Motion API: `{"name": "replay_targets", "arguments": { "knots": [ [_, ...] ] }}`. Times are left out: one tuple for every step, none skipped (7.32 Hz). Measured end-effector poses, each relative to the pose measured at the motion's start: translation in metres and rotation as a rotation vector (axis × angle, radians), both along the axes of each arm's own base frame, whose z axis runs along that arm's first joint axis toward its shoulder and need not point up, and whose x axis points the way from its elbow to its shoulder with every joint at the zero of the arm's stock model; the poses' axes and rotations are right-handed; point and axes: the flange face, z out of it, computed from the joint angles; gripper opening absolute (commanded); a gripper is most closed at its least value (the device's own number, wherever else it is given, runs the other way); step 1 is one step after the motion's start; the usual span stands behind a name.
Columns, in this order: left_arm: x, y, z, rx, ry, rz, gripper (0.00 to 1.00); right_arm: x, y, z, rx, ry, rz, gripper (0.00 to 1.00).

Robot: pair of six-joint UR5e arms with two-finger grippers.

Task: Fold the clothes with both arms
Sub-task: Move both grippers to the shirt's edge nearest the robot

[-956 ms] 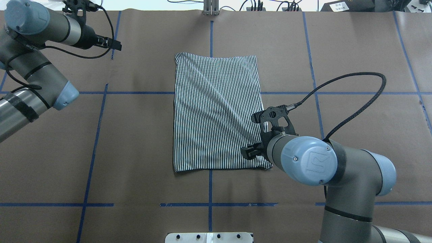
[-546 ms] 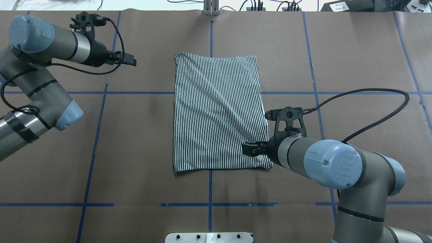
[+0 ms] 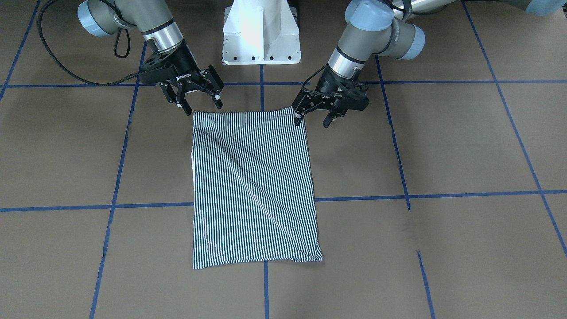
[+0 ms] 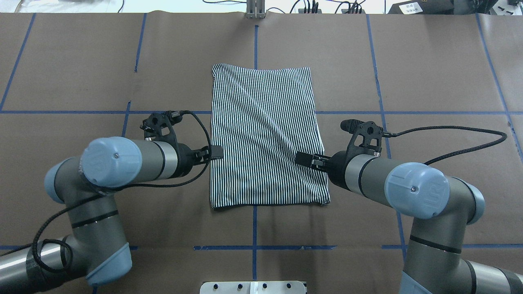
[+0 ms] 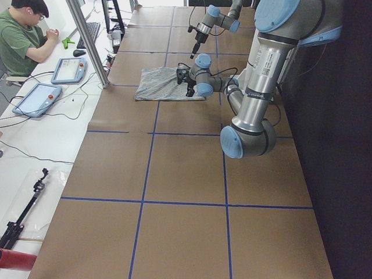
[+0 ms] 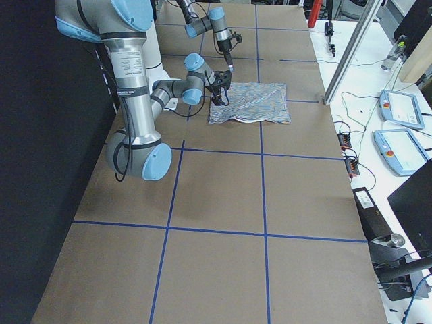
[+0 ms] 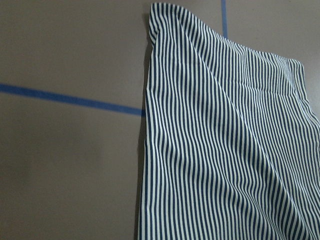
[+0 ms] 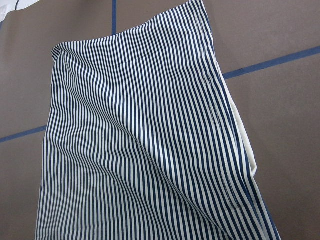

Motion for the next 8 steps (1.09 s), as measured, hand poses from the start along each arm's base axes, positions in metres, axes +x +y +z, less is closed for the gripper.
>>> {"name": "replay_targets", "arguments": {
  "knots": [
    [0.018, 0.017, 0.002, -0.035, -0.027, 0.002, 0.75, 0.0, -0.001, 0.0, -0.001, 0.0, 0.003, 1.0],
    [0.027, 0.025, 0.004, -0.061, -0.039, 0.003, 0.75, 0.0, -0.002, 0.0, -0.001, 0.0, 0.004, 1.0],
    [0.035, 0.032, 0.008, -0.085, -0.047, 0.005, 0.75, 0.0, -0.002, 0.001, -0.002, 0.001, 0.004, 1.0],
    [0.042, 0.037, 0.013, -0.098, -0.055, 0.011, 0.75, 0.0, -0.002, 0.003, -0.003, 0.003, 0.005, 1.0],
    [0.047, 0.04, 0.015, -0.103, -0.061, 0.015, 0.75, -0.001, -0.003, 0.004, -0.005, 0.005, 0.005, 1.0],
    [0.051, 0.04, 0.017, -0.105, -0.067, 0.018, 0.74, -0.001, -0.003, 0.005, -0.005, 0.006, 0.005, 1.0],
    [0.053, 0.041, 0.017, -0.106, -0.069, 0.021, 0.72, -0.001, -0.003, 0.005, -0.005, 0.007, 0.005, 1.0],
    [0.055, 0.042, 0.017, -0.107, -0.069, 0.023, 0.72, -0.001, -0.002, 0.005, -0.005, 0.006, 0.005, 1.0]
  ]
}}
